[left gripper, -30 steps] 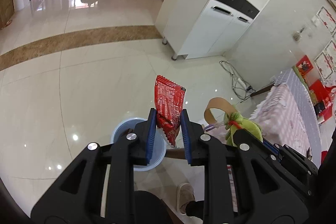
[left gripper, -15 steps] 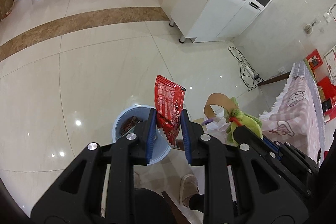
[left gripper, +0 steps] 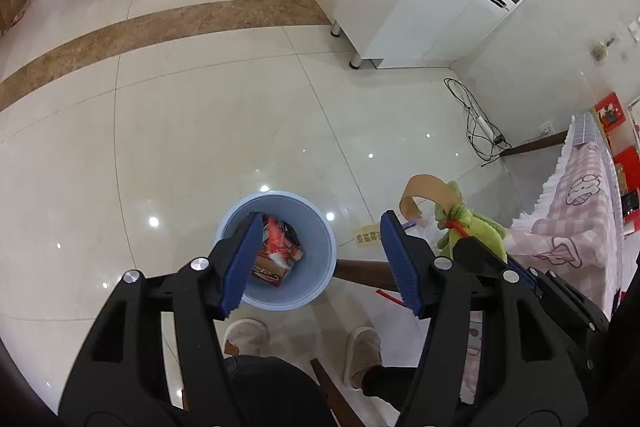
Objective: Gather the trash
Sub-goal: 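Carry both items over the wastebasket and open both grippers to drop them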
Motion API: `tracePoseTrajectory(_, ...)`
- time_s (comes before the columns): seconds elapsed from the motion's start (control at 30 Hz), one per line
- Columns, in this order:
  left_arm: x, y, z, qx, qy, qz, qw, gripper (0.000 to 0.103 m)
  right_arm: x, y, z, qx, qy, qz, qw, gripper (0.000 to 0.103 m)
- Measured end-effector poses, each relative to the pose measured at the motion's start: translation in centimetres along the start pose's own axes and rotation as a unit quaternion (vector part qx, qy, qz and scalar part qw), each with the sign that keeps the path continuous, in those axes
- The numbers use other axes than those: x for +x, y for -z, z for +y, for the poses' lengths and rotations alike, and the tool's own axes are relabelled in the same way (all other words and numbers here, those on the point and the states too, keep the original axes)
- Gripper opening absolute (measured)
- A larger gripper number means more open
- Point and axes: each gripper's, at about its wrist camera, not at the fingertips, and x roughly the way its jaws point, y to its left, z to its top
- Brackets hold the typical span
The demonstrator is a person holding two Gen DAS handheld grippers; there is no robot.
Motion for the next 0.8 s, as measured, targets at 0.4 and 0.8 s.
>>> tracePoseTrajectory(0.4,-1.1,0.0,1.5,-0.016,-0.009,-0.012,0.9998,0.061,0.2,-0.3,0.7,-0.013,-0.013,0.004,1.0,0.006)
tracePoseTrajectory(0.8,-1.4,0.0,3.2,-0.038,-0.014,-0.012,0.9991,0.061,1.2,-0.4,1.6,-0.022,-0.013,0.017,1.0,0.006)
